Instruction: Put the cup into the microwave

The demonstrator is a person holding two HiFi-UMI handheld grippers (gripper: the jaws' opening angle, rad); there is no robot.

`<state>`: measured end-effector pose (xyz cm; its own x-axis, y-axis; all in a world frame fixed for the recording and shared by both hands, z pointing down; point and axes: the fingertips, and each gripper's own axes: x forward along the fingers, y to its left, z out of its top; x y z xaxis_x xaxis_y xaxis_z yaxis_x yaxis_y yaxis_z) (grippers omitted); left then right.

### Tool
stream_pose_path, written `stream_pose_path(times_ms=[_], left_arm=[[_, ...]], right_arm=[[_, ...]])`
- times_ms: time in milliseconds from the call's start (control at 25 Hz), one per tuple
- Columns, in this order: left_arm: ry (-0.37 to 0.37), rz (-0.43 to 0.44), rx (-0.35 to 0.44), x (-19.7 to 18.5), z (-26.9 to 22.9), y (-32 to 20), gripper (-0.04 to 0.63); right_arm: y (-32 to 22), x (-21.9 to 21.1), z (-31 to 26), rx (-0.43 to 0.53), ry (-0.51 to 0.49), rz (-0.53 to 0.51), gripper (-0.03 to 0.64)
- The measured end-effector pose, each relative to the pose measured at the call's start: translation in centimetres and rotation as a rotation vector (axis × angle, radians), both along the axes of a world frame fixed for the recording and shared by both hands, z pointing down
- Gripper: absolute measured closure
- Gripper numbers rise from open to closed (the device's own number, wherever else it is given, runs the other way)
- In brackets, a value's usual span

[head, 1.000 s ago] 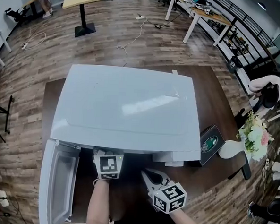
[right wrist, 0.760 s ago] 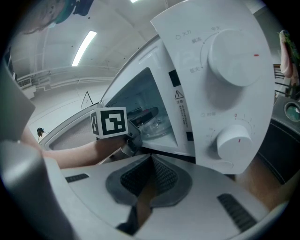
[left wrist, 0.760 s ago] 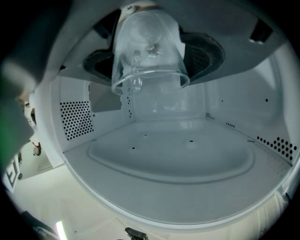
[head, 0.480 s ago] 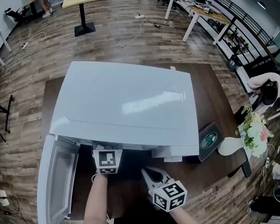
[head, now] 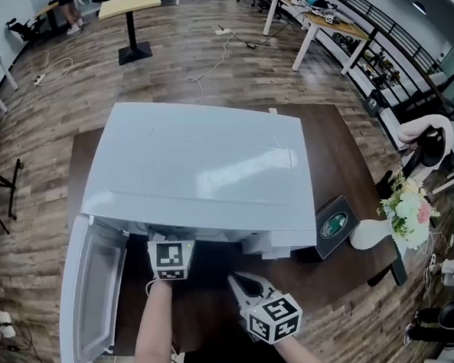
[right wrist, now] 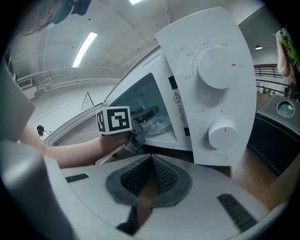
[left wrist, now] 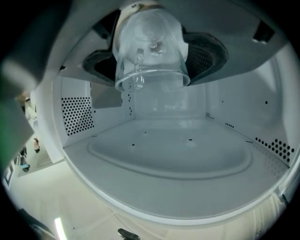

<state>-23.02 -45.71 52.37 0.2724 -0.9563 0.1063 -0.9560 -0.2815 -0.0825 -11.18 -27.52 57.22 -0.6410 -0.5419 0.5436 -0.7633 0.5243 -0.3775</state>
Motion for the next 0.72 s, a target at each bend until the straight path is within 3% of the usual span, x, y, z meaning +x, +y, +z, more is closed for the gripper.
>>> stream_pose_path(times_ms=[320,720], left_arm=[[0.026,-0.008,-0.008,0.0,-0.3,1.0,0.184],[0.079,-0.043,-0.071,-0.7,0.6,3.9,0.181]], right_arm=[[0.5,0.6,-0.4,0.012,-0.001,0.008,0.623],[1.6,0.4,-1.4,0.031,-0.034,0.024,0.623]])
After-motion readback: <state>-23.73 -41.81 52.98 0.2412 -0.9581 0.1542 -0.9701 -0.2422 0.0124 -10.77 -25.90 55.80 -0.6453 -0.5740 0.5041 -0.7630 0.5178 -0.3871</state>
